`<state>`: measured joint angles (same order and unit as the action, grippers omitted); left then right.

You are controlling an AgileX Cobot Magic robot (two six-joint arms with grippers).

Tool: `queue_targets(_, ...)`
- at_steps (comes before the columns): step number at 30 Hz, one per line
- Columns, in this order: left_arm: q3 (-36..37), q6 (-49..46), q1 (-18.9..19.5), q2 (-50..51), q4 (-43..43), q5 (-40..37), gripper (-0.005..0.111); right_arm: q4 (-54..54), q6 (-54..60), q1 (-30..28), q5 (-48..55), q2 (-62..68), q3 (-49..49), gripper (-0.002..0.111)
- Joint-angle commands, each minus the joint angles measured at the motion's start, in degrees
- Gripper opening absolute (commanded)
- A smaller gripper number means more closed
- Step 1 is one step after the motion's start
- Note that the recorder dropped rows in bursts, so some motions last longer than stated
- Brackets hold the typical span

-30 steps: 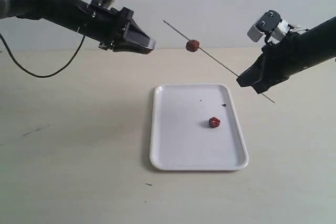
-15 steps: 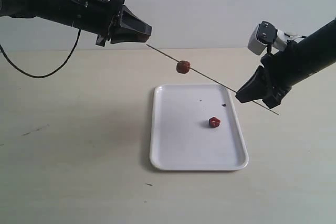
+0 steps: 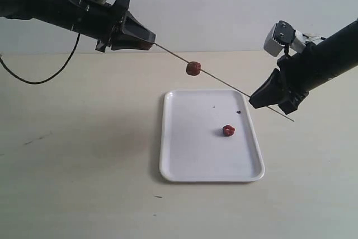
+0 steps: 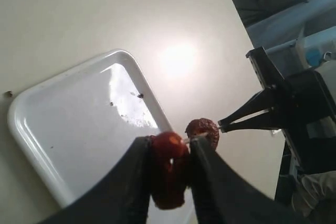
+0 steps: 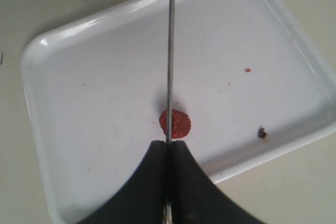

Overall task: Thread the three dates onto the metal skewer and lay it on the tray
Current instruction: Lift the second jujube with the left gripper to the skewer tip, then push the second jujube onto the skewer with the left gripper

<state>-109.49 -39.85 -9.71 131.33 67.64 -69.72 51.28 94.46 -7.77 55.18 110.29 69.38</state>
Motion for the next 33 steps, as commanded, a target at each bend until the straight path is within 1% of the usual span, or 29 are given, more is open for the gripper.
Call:
queue_targets(1, 0.06, 0.09, 0.07, -0.81, 0.65, -0.25, 0.027, 0.66, 0.6, -0.05, 0.58, -0.34, 0.13, 0.0)
queue_targets(17, 0.06, -0.02, -0.91, -0.62, 0.53, -0.25, 0.027, 0.66, 0.6, -0.05, 0.58, -0.34, 0.13, 0.0)
queue_targets(26, 0.06, -0.02, -1.75, 1.74, 0.69, -0.25, 0.027, 1.73, 1.23, 0.08, 0.58, -0.34, 0.13, 0.0)
queue_targets(30, 0.06, -0.97, -2.01, 2.17, 3.44, -0.25, 0.027, 2.8, 1.47, 0.08, 0.58, -0.34, 0.13, 0.0)
queue_targets(33, 0.06, -3.17, -2.53, 2.17, 7.56, -0.25, 0.027, 2.94, 1.47, 0.08, 0.58, -0.34, 0.13, 0.0)
